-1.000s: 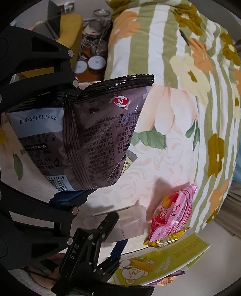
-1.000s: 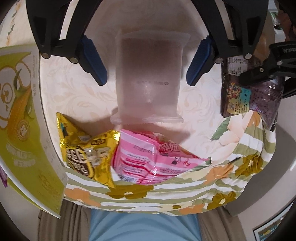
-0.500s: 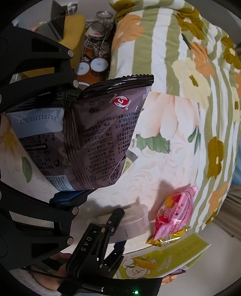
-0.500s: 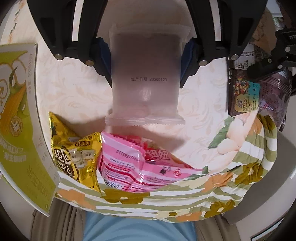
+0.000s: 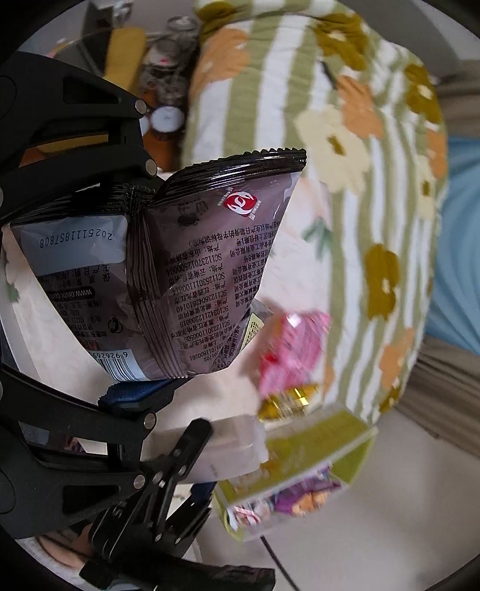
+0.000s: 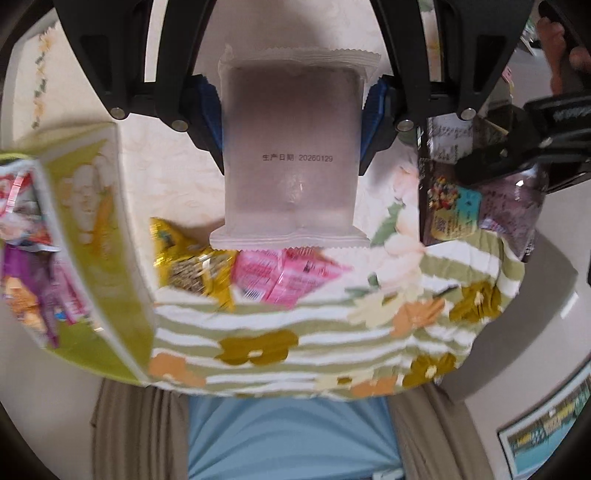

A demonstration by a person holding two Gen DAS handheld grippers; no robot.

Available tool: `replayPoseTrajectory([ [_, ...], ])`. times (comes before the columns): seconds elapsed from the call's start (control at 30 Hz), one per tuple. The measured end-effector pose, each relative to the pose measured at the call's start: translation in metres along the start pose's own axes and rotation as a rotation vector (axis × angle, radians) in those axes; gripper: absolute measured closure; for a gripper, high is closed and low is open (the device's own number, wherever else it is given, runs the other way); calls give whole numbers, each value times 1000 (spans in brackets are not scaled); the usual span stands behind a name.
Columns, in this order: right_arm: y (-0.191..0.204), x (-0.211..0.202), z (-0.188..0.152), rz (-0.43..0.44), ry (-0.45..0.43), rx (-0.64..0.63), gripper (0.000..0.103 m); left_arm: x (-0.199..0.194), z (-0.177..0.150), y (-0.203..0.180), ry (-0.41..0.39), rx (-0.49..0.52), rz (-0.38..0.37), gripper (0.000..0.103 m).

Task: Organize snacks
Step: 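Carry both packets into the box and open both tools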

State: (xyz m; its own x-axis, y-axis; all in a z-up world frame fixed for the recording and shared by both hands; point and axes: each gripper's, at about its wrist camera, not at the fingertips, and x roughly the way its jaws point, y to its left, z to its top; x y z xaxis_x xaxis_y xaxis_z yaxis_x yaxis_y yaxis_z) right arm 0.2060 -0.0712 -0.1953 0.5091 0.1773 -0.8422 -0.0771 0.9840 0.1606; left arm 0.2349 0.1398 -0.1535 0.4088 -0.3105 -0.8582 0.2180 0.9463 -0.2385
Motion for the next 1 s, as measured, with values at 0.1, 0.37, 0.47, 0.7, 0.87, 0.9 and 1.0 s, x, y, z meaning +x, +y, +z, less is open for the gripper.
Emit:
replayPoseTrajectory([
  [0.1,-17,-33,4,-14,-50,30,45,-11,13,-24,-33,29,-30,32],
  [0.37,-97,-100,11,-53,-159,107,45,-11,45,-130,-101,96,-89,32],
  [0.47,-134,-117,15,-75,-185,107,45,0,58,-178,-103,104,-109,32],
  [0.7,-222,-139,20,-102,-217,119,45,40,85,-278,-113,147,-141,32],
  [0.87,-264,-141,24,-91,-221,108,45,74,99,-322,-116,111,-172,26],
  [0.9,-271,-141,25,-84,-219,106,45,81,101,-328,-103,98,-182,22],
  [1.0,-291,-141,27,-56,-213,105,45,100,98,-336,-74,58,-106,0],
])
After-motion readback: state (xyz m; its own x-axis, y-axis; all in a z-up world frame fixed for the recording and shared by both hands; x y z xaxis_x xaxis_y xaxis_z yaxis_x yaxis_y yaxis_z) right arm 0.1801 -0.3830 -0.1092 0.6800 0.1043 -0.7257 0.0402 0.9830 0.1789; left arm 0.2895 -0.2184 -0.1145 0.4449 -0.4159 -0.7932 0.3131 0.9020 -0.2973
